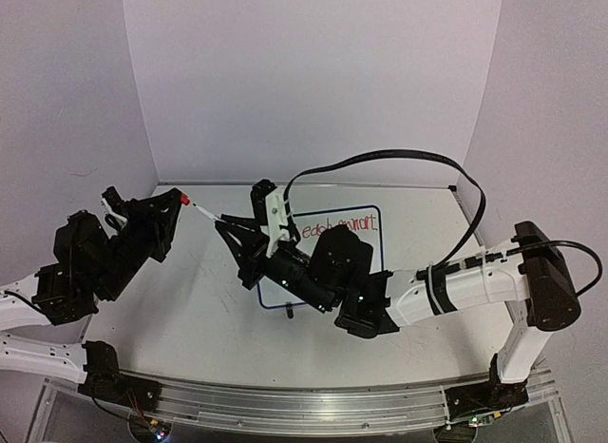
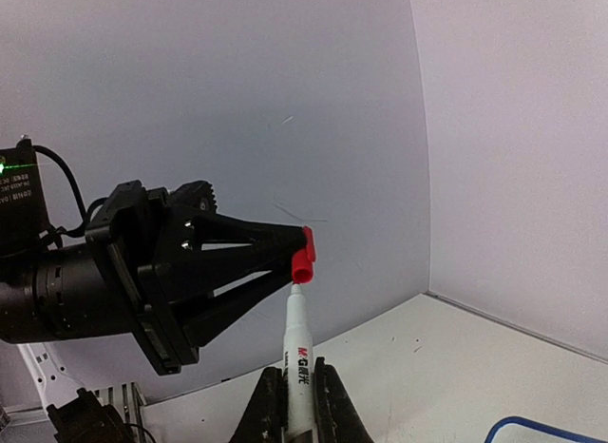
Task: Write a sentence on the whiteboard
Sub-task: Insert the whiteboard marker without the cap into the pen cap.
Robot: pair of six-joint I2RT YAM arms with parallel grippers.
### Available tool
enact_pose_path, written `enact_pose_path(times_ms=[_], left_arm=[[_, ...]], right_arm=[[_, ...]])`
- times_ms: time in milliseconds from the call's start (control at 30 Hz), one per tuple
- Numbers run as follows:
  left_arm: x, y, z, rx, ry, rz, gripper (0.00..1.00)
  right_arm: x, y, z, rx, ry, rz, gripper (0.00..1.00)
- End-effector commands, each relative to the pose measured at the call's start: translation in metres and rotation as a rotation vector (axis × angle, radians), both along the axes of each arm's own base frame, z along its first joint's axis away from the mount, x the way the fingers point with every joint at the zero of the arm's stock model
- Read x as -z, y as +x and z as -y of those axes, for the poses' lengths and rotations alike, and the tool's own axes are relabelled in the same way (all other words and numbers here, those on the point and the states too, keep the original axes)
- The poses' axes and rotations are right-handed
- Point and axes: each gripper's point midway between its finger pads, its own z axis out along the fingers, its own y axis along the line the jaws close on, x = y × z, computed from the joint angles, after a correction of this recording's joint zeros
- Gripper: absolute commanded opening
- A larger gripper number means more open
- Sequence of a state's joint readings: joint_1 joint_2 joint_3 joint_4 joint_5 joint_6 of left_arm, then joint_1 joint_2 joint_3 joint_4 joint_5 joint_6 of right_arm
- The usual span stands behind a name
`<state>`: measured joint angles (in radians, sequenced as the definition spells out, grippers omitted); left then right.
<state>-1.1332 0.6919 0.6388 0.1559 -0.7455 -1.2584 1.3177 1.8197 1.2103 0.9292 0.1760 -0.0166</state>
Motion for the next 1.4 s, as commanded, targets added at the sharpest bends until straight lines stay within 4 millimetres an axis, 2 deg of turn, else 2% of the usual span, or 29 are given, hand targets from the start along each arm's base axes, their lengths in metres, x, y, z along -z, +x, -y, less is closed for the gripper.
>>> enact_pose_path(times_ms=[0,467,667,1067,1367], left_arm=[[-0.017,-0.001,-0.002,0.0,-0.072,0.019,0.0],[-0.017,-0.003,0.001,0.022,-0.088,0.031,0.0],[-0.017,-0.004,0.0,0.024,-0.093,0.035,0.0],[-0.017,-0.004,-0.004,0.014,-0.101,0.04,0.0],[-0.016,-0.004,-0.003,0.013,-0.101,0.039,0.0]], right_arm=[[-0.027,-0.004,-0.008,-0.021,0.079,0.038,0.0],[-0.019,0.012,-0.014,0.05,0.06,-0.008,0.0],[-0.017,0.012,-0.02,0.046,0.047,-0.01,0.0],[-0.013,0.01,-0.007,0.051,0.053,-0.011,0.0],[-0.01,0.008,-0.006,0.041,0.054,-0.009,0.0]])
